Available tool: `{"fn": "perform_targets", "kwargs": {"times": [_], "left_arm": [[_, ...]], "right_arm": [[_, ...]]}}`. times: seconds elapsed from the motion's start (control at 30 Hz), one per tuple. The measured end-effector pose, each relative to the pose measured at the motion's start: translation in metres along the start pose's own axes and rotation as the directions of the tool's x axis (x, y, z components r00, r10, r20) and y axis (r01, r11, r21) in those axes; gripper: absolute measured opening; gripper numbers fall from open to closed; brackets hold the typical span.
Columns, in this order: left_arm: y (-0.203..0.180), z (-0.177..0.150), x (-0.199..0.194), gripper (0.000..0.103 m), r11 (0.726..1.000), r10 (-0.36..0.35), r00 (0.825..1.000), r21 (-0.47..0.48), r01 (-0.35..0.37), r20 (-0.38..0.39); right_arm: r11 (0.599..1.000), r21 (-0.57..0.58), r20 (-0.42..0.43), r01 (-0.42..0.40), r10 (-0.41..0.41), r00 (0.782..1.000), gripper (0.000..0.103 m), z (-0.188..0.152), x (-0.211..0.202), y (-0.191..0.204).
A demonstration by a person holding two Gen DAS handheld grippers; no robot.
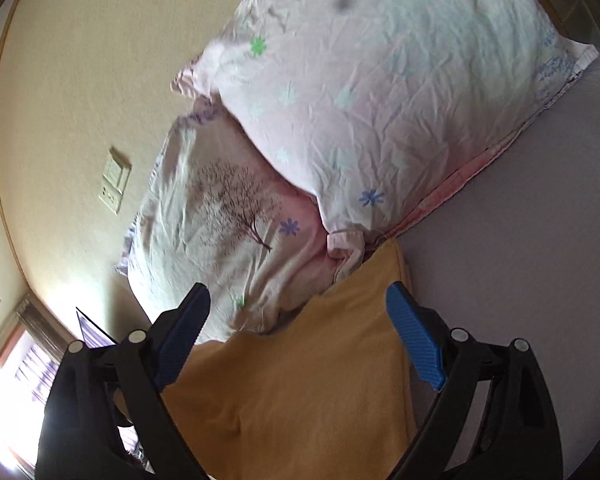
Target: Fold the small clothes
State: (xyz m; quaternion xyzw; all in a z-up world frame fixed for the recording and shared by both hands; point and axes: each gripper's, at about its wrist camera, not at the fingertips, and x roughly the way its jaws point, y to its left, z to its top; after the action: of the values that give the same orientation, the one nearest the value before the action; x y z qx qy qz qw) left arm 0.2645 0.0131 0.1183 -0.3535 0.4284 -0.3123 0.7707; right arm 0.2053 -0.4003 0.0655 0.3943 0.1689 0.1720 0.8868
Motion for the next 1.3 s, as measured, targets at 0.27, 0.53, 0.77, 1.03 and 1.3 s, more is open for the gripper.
{"fn": "perform_targets", "kwargs": {"times": [0.27, 0.53, 0.77, 1.03, 1.3], "left_arm": [[-0.057, -0.05, 0.183, 0.034, 0.995, -0.092, 0.947, -0.005, 0.095, -0.307], [-0.032, -0.032, 0.082, 0.073, 0.994, -0.016, 0.992, 0.105, 0.03, -0.125], [0.038, -0.038, 0.068, 0.075, 0.985, 0.171, 0.963, 0.044, -0.165, -0.209], [0.042, -0.075, 0.093, 0.068, 0.997, 0.073, 0.959, 0.047, -0.062, -0.273], [0.03, -0.085, 0.028, 0.028, 0.985, 0.062, 0.988, 0.167, -0.038, -0.14]], "right_arm": [[0.994, -0.024, 0.023, 0.108, -0.108, 0.994, 0.089, 0.015, -0.015, -0.025], [1.0, 0.011, -0.128, -0.003, 0.004, 0.992, 0.09, 0.024, -0.028, -0.027], [0.994, 0.007, -0.494, 0.113, -0.095, 0.864, 0.093, -0.011, 0.018, -0.029], [0.994, 0.062, -0.558, 0.093, -0.043, 0.829, 0.038, -0.04, 0.022, -0.038], [0.995, -0.07, -0.54, -0.076, 0.027, 0.841, 0.024, -0.081, 0.007, 0.018]]}}
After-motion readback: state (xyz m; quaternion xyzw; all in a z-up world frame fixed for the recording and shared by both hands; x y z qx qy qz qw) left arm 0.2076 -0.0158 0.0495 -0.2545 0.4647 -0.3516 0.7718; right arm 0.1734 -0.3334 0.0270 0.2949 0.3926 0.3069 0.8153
